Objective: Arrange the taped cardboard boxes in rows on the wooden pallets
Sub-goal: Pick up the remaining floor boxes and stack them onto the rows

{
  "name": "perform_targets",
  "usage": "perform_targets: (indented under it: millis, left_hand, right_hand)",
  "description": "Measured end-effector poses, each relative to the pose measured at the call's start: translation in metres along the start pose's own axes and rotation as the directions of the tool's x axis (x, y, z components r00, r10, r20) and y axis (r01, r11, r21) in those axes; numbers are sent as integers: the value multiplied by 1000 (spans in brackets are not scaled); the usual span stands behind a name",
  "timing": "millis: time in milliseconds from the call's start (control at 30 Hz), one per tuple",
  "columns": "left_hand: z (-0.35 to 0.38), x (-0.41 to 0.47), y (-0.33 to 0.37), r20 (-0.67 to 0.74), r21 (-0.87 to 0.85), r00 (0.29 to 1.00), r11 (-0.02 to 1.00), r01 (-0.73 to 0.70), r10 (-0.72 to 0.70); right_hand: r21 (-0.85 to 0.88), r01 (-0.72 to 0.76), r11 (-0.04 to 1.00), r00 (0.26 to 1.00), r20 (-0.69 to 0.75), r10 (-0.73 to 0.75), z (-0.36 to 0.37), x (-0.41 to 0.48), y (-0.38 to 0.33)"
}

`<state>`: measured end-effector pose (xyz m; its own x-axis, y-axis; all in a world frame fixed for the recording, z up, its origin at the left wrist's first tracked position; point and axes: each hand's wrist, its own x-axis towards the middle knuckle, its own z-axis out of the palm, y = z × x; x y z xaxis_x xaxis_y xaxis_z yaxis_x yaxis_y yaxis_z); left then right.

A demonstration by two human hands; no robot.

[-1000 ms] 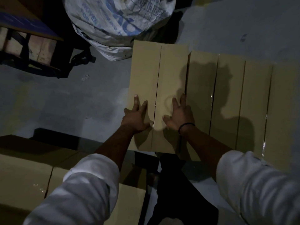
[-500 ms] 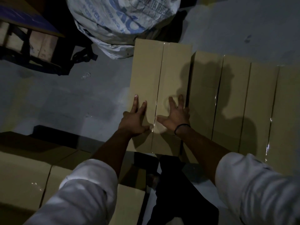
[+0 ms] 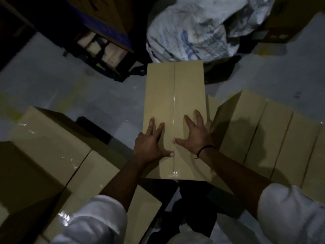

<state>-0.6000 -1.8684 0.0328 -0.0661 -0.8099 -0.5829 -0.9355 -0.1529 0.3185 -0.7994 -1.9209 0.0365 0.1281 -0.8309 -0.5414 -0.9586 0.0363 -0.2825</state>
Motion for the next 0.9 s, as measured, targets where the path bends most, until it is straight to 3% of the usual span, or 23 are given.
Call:
perform_targets:
  millis: [200,433,667,900]
  left_hand:
    - [10,-110,-62,-278,-250,928,951,180,-249]
    - [60,-275,-145,-321,-404,812,846,349,-488]
    - [112,-350,-220,-290,-452,722,755,475,-628]
    - [157,-366,-265,-135,-571,694,628,529,-707]
  right_hand:
    - [-161,306,939,943,-88,-322,5,-46,-99]
    - [-254,588,768,785,-52,-618,85,-138,-223]
    - [-281,691,666,715,130,-687,167,-186,-308]
    - [-249,716,652,679,464,-569,233,-171,-334]
